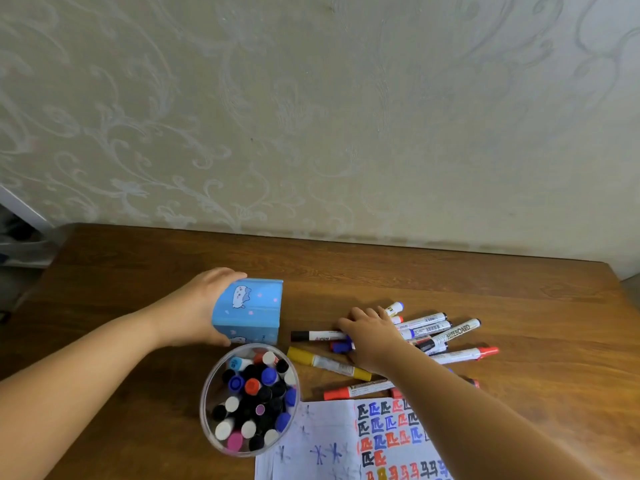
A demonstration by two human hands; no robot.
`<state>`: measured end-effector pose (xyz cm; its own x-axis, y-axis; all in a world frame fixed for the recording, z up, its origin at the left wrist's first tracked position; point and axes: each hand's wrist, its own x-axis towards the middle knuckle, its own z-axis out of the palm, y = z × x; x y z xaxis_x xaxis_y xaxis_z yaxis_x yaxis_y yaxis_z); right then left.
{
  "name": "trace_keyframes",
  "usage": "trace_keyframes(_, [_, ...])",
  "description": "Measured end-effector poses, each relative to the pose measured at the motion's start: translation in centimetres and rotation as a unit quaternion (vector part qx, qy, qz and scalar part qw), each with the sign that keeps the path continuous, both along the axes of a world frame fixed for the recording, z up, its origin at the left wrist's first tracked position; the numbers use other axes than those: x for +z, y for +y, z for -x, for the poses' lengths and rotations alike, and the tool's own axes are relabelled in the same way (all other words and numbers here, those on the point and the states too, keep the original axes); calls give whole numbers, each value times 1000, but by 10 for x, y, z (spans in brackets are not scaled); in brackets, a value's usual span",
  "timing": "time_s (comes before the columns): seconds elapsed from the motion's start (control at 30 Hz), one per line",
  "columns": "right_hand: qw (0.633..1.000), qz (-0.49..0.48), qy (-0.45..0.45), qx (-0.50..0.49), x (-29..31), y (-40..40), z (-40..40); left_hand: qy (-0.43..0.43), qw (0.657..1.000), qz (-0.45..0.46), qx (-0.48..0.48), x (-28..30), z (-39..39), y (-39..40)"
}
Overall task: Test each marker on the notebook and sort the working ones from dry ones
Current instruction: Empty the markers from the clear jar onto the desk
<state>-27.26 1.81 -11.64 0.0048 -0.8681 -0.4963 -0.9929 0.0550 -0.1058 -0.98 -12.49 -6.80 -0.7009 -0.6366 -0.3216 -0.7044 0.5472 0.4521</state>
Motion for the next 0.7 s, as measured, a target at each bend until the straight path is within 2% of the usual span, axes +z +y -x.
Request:
trace_keyframes(0.07, [999, -6, -32, -14, 2, -2, -2, 5, 1000, 0, 20, 0, -4, -1])
trace_keyframes(0.13, [987, 29, -135, -82, 8, -6, -7, 21, 999, -4, 38, 1, -4, 1])
trace_keyframes(0.2, [947, 71, -265, -165, 20, -14, -16, 41, 998, -7, 49, 1, 1, 3])
trace_keyframes(0.3, [886, 46, -393, -242, 38, -27, -32, 63, 996, -18, 52, -2, 12, 6])
trace_keyframes(0.37, [866, 39, -426, -259, 45, -34, -37, 71, 996, -31, 55, -5, 20, 6])
trace_keyframes(0.5, [843, 94, -459, -264, 53, -46, -44, 91, 991, -46, 84, -16, 25, 6])
trace_keyframes(0.63, [867, 89, -454, -185, 59, -57, -61, 95, 987, -74, 111, -30, 24, 6])
trace_keyframes(0.7, [874, 77, -450, -165, 59, -61, -67, 92, 986, -57, 125, -35, 22, 5])
